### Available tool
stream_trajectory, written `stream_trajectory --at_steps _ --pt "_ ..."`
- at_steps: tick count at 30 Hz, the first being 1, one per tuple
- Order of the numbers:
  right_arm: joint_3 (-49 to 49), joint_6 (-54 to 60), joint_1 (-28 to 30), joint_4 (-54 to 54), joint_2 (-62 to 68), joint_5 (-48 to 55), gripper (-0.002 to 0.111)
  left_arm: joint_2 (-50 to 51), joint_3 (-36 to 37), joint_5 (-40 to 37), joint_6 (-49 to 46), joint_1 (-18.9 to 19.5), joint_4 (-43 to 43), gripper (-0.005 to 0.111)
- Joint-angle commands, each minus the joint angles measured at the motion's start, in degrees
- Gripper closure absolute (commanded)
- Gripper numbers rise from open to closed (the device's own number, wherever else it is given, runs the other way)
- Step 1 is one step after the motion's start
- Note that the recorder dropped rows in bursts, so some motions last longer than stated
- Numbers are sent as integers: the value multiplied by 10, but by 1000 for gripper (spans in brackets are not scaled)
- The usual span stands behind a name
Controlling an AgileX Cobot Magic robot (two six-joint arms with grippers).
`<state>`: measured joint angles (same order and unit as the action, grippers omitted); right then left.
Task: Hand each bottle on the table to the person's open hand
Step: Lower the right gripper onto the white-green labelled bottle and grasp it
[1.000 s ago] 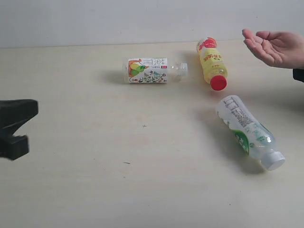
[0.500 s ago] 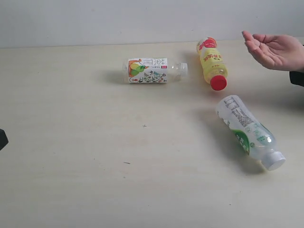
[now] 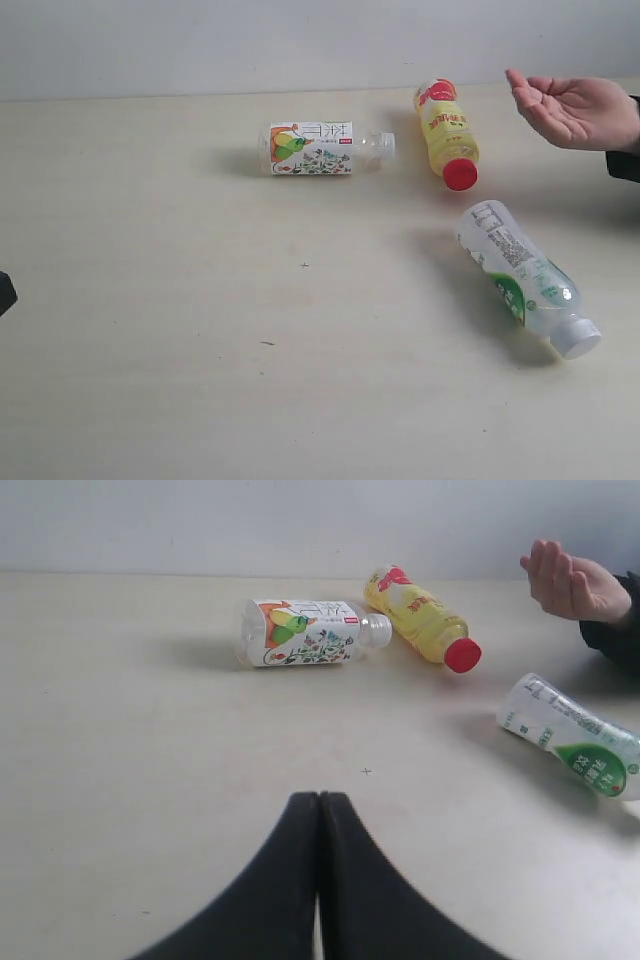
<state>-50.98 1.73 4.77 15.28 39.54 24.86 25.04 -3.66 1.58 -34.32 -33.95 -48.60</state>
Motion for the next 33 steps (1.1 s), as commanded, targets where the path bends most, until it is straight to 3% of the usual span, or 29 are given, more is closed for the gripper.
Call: stream_trajectory --at_steps 1,3,6,10,15,17,18,19,20,21,27,33 --pt "-208 36 -1 -80 269 354 108 -3 3 4 1 0 -6 107" --pt "-272 51 -1 -66 360 451 108 -3 3 4 1 0 -6 107" --pt "-300 69 -35 -65 453 451 103 -3 3 4 1 0 -6 107" --pt "-300 70 -120 -118 517 451 95 -3 3 4 1 0 -6 107" --pt "-290 51 -177 -141 573 451 82 -3 3 4 1 0 -6 107" --pt "-270 55 -187 -142 588 451 70 -3 3 4 1 0 -6 107" --pt "-249 58 -188 -141 602 451 51 -3 3 4 1 0 -6 107" --pt "-240 58 -188 -142 605 451 43 -3 3 4 1 0 -6 107" --pt "-218 58 -188 -147 610 449 27 -3 3 4 1 0 -6 107" --pt "-210 58 -188 -147 611 433 24 -3 3 4 1 0 -6 107" --pt "-140 73 -188 -153 615 295 23 -3 3 4 1 0 -6 107" --pt "-140 73 -188 -153 672 268 23 -3 3 4 1 0 -4 107"
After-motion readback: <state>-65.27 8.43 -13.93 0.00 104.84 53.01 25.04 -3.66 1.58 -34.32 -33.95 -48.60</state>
